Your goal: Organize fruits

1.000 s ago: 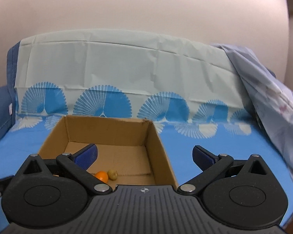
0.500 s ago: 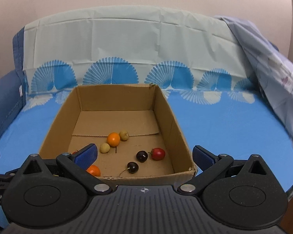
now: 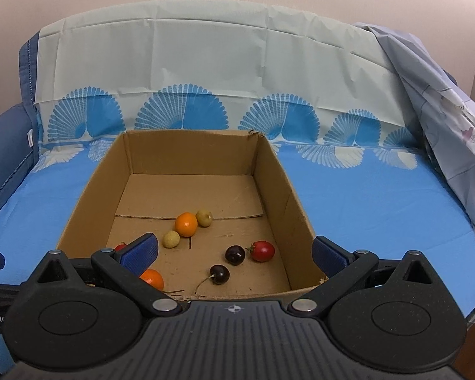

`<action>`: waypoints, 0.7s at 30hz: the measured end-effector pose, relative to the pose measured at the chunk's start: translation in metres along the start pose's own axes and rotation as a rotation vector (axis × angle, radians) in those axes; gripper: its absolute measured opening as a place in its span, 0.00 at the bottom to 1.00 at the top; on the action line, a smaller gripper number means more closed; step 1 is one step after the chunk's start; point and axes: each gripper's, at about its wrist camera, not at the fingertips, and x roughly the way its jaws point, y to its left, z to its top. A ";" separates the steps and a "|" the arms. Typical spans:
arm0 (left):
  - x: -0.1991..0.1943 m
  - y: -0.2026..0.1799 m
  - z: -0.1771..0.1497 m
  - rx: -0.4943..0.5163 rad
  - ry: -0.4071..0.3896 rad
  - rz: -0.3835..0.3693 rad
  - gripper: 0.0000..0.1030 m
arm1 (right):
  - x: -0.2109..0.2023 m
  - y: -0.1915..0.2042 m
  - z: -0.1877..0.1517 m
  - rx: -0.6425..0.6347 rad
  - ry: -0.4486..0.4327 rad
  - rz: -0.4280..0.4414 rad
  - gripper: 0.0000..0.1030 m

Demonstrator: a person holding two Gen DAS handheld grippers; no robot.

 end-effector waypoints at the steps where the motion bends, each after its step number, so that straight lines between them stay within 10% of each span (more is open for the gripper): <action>1: 0.000 0.000 0.000 -0.001 0.000 -0.002 1.00 | 0.001 0.001 0.000 0.001 0.003 0.000 0.99; 21: 0.004 -0.002 -0.001 0.007 0.009 -0.008 1.00 | 0.007 0.006 -0.002 -0.026 0.015 -0.001 0.99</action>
